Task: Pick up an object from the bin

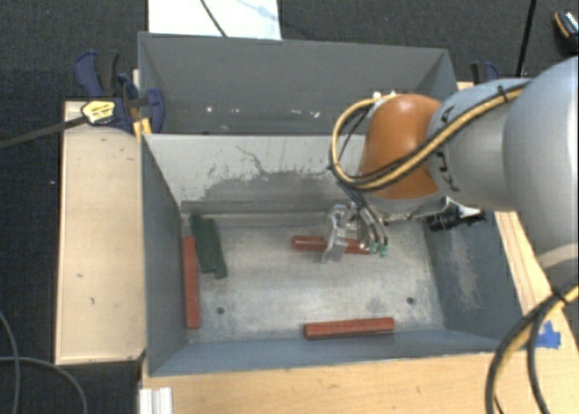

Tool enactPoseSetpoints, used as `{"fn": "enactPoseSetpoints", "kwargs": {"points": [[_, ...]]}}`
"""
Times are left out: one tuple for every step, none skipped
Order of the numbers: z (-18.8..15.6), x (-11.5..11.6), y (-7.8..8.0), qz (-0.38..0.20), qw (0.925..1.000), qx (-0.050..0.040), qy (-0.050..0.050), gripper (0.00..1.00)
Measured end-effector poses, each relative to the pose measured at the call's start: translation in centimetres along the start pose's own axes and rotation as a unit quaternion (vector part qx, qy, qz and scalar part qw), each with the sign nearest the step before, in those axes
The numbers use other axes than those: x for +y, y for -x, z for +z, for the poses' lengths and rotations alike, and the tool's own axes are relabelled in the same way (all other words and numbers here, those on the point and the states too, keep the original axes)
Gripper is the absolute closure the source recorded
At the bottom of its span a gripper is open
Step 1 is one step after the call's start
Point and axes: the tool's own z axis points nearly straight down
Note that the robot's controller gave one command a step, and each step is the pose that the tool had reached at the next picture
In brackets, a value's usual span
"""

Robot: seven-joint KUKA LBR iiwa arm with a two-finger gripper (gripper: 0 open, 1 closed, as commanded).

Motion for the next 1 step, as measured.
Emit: {"fn": "enactPoseSetpoints", "kwargs": {"points": [[-13.48,-5.26,-4.69,-0.027,0.9996,-0.0031,-0.001,1.00]]}}
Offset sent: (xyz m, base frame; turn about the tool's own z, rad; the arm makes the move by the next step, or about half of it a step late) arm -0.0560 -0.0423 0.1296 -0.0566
